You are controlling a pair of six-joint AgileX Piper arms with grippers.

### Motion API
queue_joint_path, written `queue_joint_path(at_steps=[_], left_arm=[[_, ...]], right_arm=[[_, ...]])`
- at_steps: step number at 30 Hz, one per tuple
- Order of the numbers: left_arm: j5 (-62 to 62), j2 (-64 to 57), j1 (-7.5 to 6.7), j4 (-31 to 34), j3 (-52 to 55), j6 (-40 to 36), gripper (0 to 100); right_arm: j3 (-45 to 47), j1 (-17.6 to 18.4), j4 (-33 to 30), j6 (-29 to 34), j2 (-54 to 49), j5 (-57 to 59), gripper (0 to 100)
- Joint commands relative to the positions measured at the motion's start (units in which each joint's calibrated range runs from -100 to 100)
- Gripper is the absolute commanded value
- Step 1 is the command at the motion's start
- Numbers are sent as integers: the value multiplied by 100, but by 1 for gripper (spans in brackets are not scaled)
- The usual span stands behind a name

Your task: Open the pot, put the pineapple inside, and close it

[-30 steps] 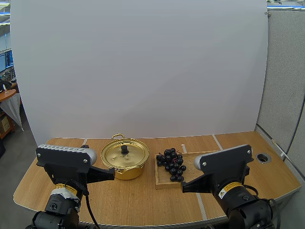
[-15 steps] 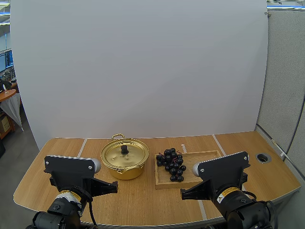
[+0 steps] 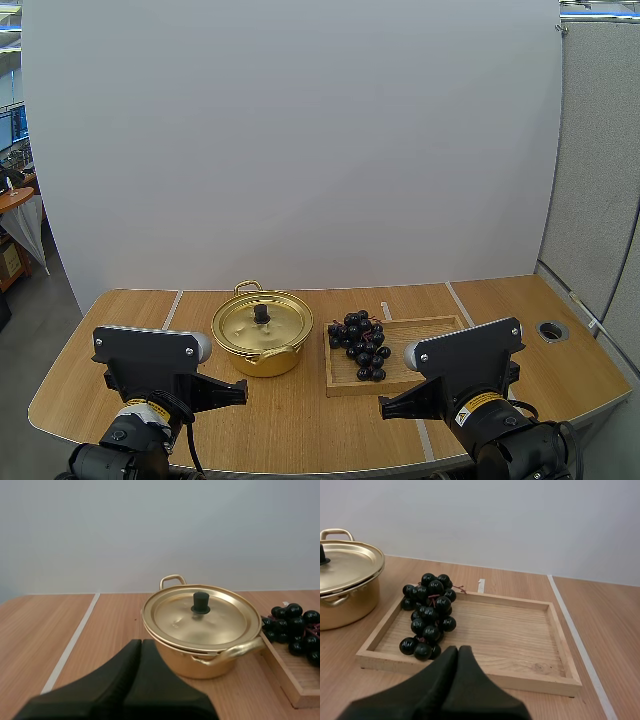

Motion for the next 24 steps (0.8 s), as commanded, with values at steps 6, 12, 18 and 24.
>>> queue_joint_path(at_steps=[6, 12, 18, 24], left_arm=[[-159, -130, -4, 22, 0, -60, 0], [-159, -130, -4, 22, 0, -60, 0], [-159, -130, -4, 22, 0, -60, 0], [-159, -130, -4, 22, 0, -60, 0]], right_arm=[[0, -19, -70, -28, -94, -53, 0], [0, -19, -70, -28, -94, -53, 0], [0, -19, -70, -28, -94, -53, 0], [0, -19, -70, -28, -94, -53, 0]])
